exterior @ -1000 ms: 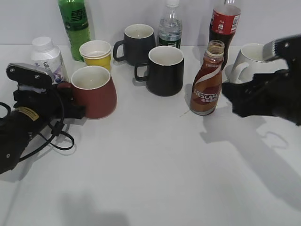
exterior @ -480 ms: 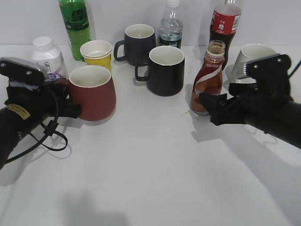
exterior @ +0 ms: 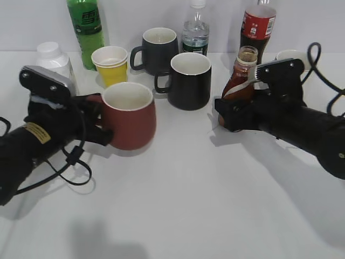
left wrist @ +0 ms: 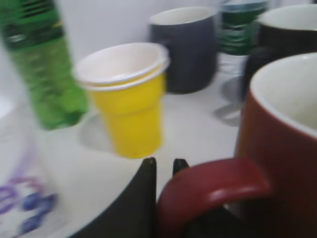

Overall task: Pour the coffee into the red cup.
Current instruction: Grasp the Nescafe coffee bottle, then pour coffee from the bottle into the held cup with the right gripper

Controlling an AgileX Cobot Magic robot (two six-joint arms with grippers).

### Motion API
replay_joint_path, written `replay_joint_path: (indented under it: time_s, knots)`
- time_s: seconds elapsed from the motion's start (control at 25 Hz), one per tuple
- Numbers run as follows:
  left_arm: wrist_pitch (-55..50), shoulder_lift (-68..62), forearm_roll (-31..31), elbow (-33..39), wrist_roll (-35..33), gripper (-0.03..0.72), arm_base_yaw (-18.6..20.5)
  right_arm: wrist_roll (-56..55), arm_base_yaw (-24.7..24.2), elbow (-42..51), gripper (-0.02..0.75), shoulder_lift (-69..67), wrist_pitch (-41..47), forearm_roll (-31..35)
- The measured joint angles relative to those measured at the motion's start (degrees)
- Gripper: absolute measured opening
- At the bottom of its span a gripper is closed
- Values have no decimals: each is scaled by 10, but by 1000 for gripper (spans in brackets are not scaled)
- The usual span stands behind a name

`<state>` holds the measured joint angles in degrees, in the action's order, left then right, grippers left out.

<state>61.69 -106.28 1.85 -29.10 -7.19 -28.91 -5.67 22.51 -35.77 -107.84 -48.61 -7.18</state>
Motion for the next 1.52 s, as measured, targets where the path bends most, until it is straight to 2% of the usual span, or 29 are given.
replay_joint_path:
  time_s: [0.2,0.52,0.8,0.92,1.12,1.32,1.52]
  knots:
    - [6,0,-7,0,0,70,-17,1,0,-4,524,-18,-9,1]
    - [10,0,-65,0,0,70,-18,10,0,-6,512,-23,-21,1]
    - [7,0,-92,-20,17,70,-18,121,0,-4,512,20,15,-9]
    - [-2,0,-120,-38,32,70,-18,163,0,-17,512,63,36,-33]
    - [-38,0,-172,-70,55,70,-19,180,0,-85,512,106,122,-119]
    - [-80,0,-217,-95,72,70,-19,218,0,-123,512,109,139,-192]
    - [-104,0,-251,-109,89,70,-20,311,0,-128,512,109,166,-214]
